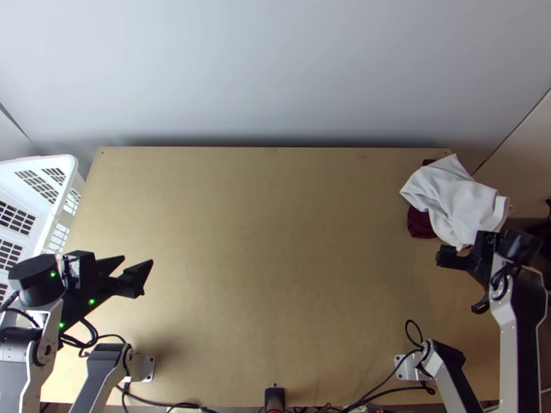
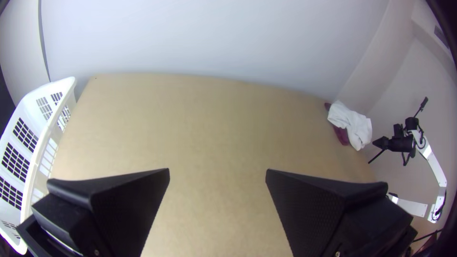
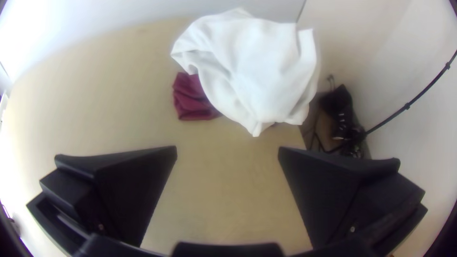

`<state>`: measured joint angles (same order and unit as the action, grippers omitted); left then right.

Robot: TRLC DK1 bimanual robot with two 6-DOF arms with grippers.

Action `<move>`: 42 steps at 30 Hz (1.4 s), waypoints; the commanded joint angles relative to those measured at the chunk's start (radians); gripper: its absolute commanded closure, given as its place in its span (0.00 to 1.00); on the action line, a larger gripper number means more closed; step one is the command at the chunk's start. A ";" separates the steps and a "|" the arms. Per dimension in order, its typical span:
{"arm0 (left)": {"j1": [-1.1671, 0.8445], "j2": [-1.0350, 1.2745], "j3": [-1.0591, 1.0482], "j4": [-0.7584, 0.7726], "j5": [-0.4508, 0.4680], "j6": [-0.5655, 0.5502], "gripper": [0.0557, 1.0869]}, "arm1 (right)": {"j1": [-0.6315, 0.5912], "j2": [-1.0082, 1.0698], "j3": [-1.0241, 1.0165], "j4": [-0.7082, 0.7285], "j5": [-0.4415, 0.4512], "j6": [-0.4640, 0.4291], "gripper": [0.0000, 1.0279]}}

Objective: Fold the t-shirt

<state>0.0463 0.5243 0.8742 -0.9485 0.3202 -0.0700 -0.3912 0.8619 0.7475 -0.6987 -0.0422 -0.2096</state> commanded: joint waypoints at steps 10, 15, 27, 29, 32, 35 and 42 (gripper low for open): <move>0.118 -0.280 -0.248 0.271 -0.076 -0.057 0.05 | 0.333 -0.270 -0.247 0.427 -0.008 0.315 0.04; 0.156 -0.311 -0.333 0.392 -0.076 -0.114 0.05 | 0.400 -0.276 -0.338 0.619 -0.008 0.322 0.04; 0.113 -0.371 -0.593 0.746 -0.075 -0.117 0.05 | 0.499 -0.302 -0.522 0.996 -0.005 0.326 0.04; 0.104 -0.383 -0.610 0.758 -0.075 -0.109 0.05 | 0.485 -0.357 -0.548 0.999 -0.005 0.349 0.04; 0.075 -0.437 -0.643 0.755 -0.073 -0.094 0.05 | 0.492 -0.455 -0.594 1.001 -0.005 0.375 0.04; 0.046 -0.524 -0.670 0.711 -0.072 -0.076 0.05 | 0.486 -0.557 -0.628 1.007 -0.005 0.363 0.04; 0.052 -0.526 -0.678 0.685 -0.070 -0.070 0.05 | 0.482 -0.848 -0.648 0.854 -0.005 0.308 0.04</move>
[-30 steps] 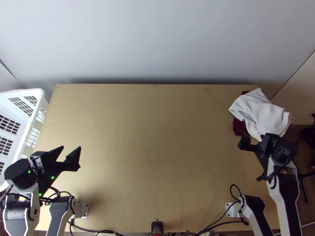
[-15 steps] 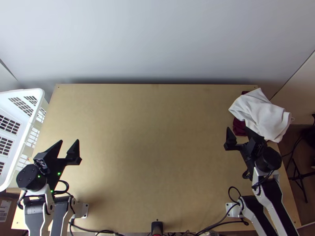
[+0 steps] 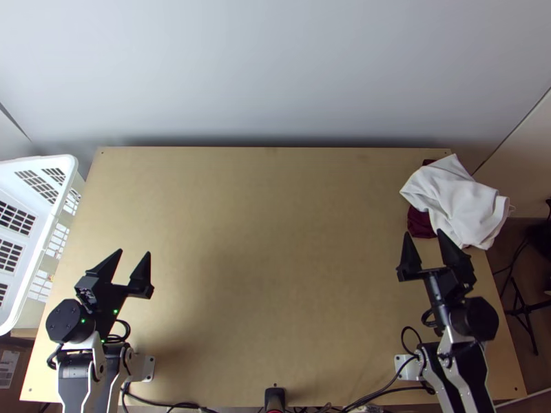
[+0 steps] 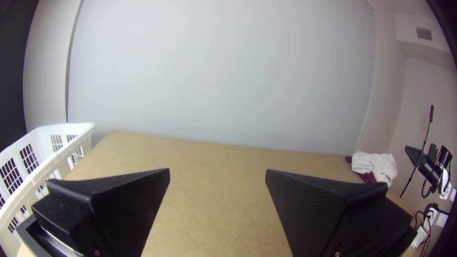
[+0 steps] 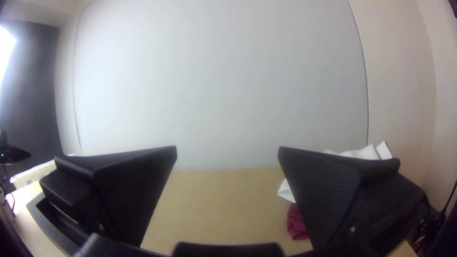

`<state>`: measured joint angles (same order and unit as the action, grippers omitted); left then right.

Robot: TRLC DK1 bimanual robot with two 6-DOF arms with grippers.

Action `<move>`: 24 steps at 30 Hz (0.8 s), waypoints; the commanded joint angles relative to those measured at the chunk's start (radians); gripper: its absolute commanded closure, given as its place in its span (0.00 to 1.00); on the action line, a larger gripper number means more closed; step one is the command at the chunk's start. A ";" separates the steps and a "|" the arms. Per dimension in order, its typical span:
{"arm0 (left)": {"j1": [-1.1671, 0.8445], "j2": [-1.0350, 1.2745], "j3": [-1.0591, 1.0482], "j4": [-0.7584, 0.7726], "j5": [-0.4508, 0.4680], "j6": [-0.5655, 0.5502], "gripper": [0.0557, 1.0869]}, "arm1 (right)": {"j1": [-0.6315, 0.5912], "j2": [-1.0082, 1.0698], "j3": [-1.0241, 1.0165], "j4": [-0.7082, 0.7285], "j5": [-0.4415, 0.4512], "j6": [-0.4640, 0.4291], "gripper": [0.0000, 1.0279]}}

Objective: Fold the t-shirt

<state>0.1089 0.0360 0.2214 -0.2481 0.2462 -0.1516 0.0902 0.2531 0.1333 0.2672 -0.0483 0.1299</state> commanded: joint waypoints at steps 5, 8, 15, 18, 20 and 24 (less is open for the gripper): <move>-0.023 -0.038 -0.024 -0.017 0.007 0.020 0.05 | -0.012 -0.259 -0.034 -0.215 -0.002 -0.050 0.04; -0.038 -0.038 -0.024 -0.016 0.011 0.020 0.05 | 0.008 -0.259 -0.020 -0.286 -0.005 -0.044 0.04; -0.058 -0.038 -0.024 -0.017 0.016 0.018 0.05 | -0.061 -0.259 -0.032 -0.422 -0.004 -0.030 0.04; -0.052 -0.038 -0.024 -0.016 0.015 0.018 0.05 | -0.063 -0.258 -0.035 -0.451 0.002 -0.030 0.04; -0.052 -0.038 -0.024 -0.016 0.015 0.018 0.05 | -0.063 -0.258 -0.035 -0.476 0.002 -0.030 0.04; -0.051 -0.039 -0.140 0.139 0.011 0.003 0.05 | -0.055 -0.256 -0.040 -0.490 0.007 -0.030 0.04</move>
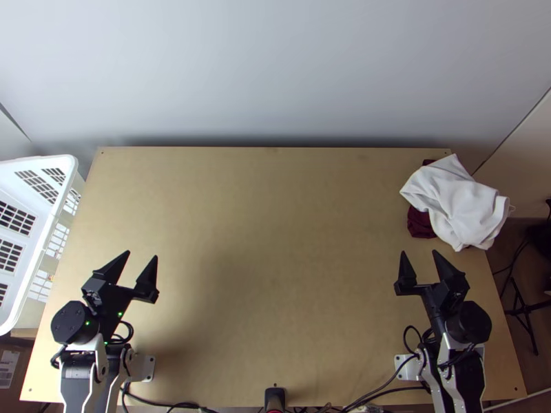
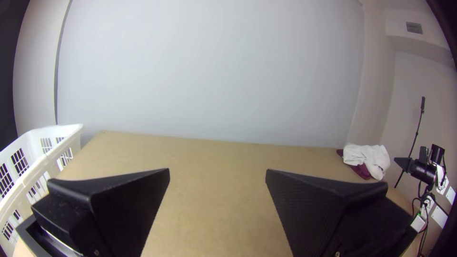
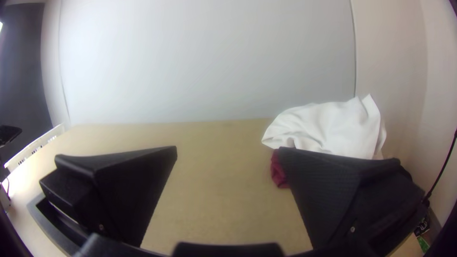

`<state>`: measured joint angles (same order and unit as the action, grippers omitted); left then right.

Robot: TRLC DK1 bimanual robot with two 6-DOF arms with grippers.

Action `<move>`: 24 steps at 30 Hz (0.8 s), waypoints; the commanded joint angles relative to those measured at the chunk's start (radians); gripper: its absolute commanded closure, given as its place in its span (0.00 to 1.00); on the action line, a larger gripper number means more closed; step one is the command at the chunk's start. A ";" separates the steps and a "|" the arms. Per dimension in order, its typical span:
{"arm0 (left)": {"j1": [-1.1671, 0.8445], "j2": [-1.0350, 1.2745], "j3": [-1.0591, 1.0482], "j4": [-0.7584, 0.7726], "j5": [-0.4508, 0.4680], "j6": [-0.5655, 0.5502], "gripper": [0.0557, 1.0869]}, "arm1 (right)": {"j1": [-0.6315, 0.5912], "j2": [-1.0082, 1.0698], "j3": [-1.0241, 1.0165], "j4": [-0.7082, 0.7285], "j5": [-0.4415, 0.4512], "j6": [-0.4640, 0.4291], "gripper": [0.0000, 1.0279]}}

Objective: Fold the t-shirt

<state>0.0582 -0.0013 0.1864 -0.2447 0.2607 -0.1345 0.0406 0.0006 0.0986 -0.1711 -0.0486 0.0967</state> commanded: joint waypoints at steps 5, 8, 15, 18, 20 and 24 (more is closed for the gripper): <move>0.000 0.040 -0.111 0.047 -0.121 0.001 0.05 | -0.005 -0.002 -0.005 -0.053 0.009 0.001 0.04; 0.000 0.000 -0.111 0.047 -0.123 0.001 0.05 | -0.005 -0.004 -0.005 -0.053 0.009 0.001 0.04; 0.002 0.001 -0.111 0.045 -0.130 0.001 0.05 | -0.005 -0.004 -0.005 -0.053 0.009 0.001 0.04; 0.002 0.001 -0.111 0.045 -0.130 0.001 0.05 | -0.005 -0.004 -0.005 -0.053 0.009 0.001 0.04; 0.002 0.001 -0.111 0.045 -0.130 0.001 0.05 | -0.005 -0.004 -0.005 -0.053 0.009 0.001 0.04; 0.002 0.001 -0.111 0.045 -0.130 0.001 0.05 | -0.005 -0.004 -0.005 -0.053 0.009 0.001 0.04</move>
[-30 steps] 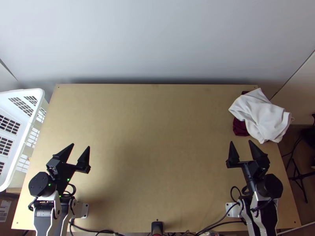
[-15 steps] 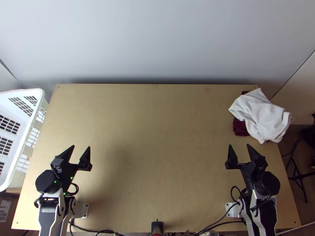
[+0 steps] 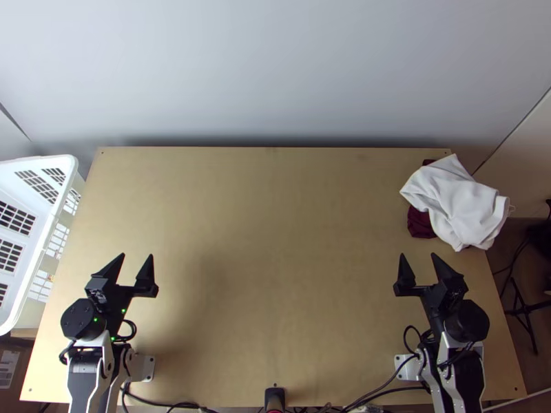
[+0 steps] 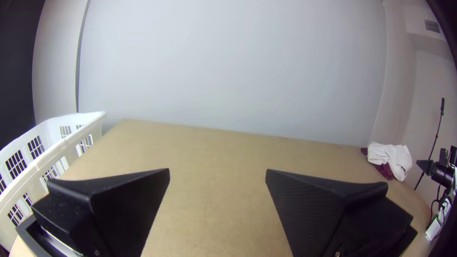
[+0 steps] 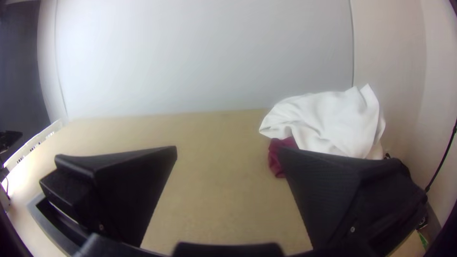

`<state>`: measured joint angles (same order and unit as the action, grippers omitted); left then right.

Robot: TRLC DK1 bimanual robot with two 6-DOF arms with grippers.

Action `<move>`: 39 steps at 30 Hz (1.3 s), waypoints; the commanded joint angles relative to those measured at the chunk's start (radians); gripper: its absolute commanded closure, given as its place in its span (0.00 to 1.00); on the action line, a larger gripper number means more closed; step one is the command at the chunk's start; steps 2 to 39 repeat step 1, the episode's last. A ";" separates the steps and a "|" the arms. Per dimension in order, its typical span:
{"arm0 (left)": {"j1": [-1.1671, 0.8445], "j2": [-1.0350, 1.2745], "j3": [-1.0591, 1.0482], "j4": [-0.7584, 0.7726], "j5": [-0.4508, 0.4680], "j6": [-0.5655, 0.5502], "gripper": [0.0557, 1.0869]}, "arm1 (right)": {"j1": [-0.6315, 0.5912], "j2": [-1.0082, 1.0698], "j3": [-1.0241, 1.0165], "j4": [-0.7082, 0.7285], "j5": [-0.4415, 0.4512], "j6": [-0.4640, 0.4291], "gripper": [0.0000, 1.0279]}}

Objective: Fold the t-shirt

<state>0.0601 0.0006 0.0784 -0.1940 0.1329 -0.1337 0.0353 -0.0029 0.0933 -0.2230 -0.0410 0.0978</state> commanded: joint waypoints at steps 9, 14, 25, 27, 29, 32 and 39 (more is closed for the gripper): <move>0.000 -0.001 -0.003 -0.005 -0.003 0.000 0.05 | 0.000 0.001 0.000 -0.001 0.001 0.000 0.04; 0.000 -0.001 -0.003 -0.005 -0.003 0.000 0.05 | 0.000 0.001 0.000 -0.001 0.001 0.000 0.04; 0.000 -0.001 -0.003 -0.005 -0.003 0.000 0.05 | 0.000 0.001 0.000 -0.001 0.001 0.000 0.04; 0.000 -0.001 -0.003 -0.005 -0.003 0.000 0.05 | 0.000 0.001 0.000 -0.001 0.001 0.000 0.04; 0.000 -0.001 -0.003 -0.005 -0.003 0.000 0.05 | 0.000 0.001 0.000 -0.001 0.001 0.000 0.04; 0.000 -0.001 -0.003 -0.005 -0.003 0.000 0.05 | 0.000 0.001 0.000 -0.001 0.001 0.000 0.04; 0.000 -0.001 -0.003 -0.005 -0.003 0.000 0.05 | 0.000 0.001 0.000 -0.001 0.001 0.000 0.04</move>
